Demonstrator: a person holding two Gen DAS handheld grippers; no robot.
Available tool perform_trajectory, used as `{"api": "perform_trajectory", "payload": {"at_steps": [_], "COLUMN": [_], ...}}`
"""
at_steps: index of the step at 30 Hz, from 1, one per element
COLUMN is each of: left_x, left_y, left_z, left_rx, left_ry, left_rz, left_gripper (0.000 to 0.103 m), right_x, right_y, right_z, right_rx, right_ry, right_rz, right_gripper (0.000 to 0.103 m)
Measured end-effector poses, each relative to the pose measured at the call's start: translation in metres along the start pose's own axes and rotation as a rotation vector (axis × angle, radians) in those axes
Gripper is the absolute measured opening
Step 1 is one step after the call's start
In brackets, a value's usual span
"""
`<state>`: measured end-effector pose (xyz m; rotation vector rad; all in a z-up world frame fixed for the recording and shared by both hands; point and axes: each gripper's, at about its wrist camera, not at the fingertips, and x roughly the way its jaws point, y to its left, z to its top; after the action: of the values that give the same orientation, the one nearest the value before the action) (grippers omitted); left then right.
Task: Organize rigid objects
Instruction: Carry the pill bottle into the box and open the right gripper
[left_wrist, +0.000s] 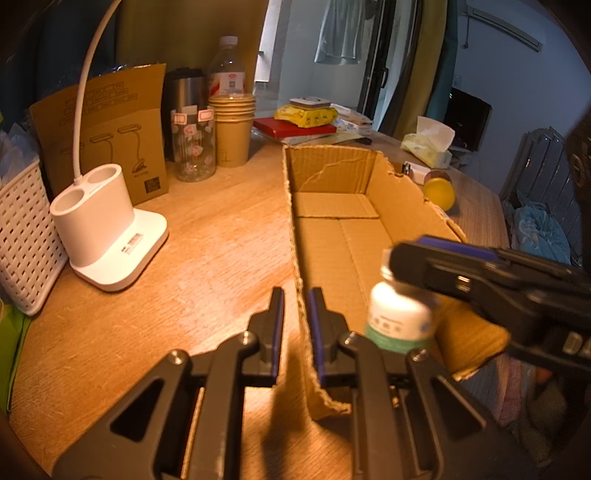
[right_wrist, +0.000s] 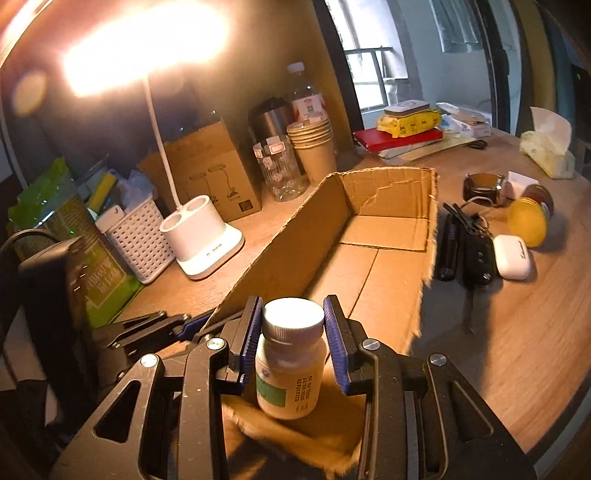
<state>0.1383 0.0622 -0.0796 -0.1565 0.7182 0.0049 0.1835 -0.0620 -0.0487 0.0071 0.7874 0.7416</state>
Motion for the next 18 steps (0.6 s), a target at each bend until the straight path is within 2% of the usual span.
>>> {"api": "perform_trajectory", "payload": {"at_steps": [2,4,6,7,9,14,18], "left_x": [0.000,-0.001,-0.001,-0.001,0.000,0.001,0.001], "left_y": [0.001,-0.001,0.001,0.001,0.001,-0.001,-0.002], "left_z": [0.000,0.001,0.001,0.001,0.001,0.001,0.000], "left_rx": [0.000,0.008,0.005,0.003,0.000,0.003,0.003], "left_ry": [0.002,0.001,0.003,0.004,0.004,0.003,0.001], "left_rz": [-0.001,0.000,-0.004,-0.003,-0.003,0.000,0.003], "left_gripper": [0.015,0.015,0.015,0.015,0.015,0.015,0.015], "right_x": [0.012,0.021,0.022,0.023,0.024,0.021,0.012], "right_y": [0.003,0.007,0.008,0.009,0.007,0.003,0.001], "right_z": [0.004,0.005,0.005,0.006,0.006,0.006,0.007], "right_rx": [-0.019,-0.062,-0.078,-0.080,-0.070,-0.059,-0.045], "right_ry": [0.045,0.067,0.077,0.077,0.080,0.065,0.029], "right_rz": [0.006,-0.036,-0.027,-0.020,-0.011,-0.019,-0.013], "right_gripper": [0.036,0.037,0.043,0.050,0.056,0.057,0.063]}}
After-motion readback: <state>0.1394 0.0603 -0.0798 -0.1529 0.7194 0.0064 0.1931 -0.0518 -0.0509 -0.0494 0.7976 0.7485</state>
